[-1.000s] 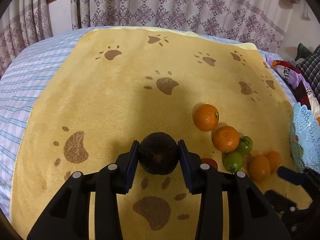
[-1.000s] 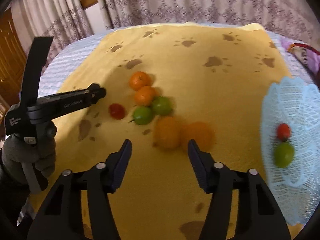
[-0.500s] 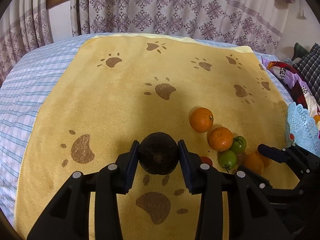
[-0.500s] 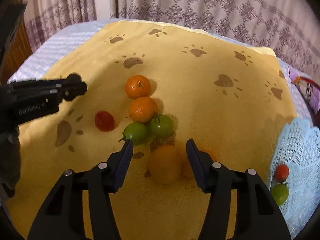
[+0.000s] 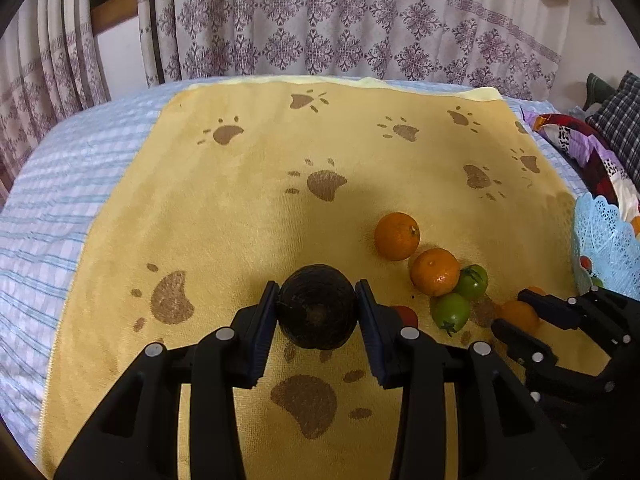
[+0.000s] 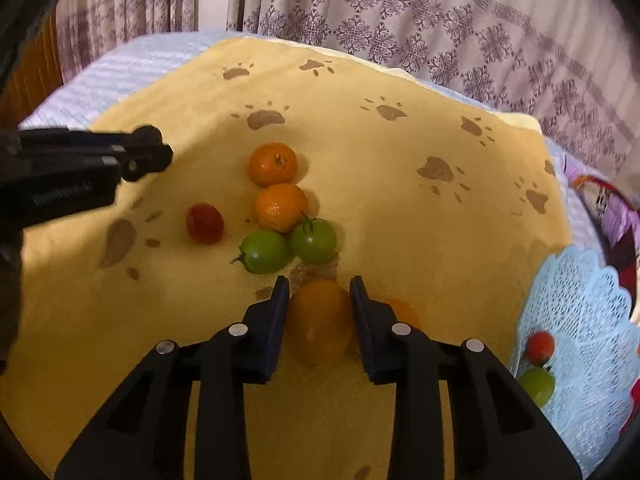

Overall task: Organize fruits
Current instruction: 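Grasp the large orange tomato with the right tool while the left tool holds the plum, then carry the plum and orange tomato to the blue basket and release both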

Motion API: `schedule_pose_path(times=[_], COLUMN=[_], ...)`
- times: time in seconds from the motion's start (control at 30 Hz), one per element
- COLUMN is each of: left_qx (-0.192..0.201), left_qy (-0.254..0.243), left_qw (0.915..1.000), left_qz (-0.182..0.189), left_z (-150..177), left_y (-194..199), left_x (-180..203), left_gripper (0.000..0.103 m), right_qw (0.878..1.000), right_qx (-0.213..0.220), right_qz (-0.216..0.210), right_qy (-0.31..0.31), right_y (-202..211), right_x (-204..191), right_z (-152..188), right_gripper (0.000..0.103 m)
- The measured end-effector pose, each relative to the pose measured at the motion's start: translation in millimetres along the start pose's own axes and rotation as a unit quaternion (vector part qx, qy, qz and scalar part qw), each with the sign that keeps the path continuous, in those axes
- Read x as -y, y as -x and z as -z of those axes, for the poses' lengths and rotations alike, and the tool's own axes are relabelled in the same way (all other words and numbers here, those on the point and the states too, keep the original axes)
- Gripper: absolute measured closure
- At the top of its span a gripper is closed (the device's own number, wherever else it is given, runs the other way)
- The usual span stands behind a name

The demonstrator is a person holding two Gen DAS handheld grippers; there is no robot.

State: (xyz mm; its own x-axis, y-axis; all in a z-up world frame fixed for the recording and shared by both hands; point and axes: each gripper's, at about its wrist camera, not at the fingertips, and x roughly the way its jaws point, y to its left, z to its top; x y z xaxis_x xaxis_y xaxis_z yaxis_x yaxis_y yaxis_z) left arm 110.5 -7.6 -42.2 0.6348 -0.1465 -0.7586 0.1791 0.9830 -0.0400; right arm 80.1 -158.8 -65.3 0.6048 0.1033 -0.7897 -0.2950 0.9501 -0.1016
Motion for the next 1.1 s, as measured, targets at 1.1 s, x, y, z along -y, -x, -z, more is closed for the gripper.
schedule_pose_path(times=[1.1], left_qx=[0.068], left_qy=[-0.082], left_qw=[0.9943], left_qz=[0.003], left_z=[8.2], left_y=[62.4], left_x=[64.4], left_gripper=[0.064], right_qw=[0.978], right_qx=[0.068], right_qz=[-0.085], right_qy=[-0.179], right_y=[113.6], right_x=[83.4], right_z=[16.9], right_gripper=[0.071])
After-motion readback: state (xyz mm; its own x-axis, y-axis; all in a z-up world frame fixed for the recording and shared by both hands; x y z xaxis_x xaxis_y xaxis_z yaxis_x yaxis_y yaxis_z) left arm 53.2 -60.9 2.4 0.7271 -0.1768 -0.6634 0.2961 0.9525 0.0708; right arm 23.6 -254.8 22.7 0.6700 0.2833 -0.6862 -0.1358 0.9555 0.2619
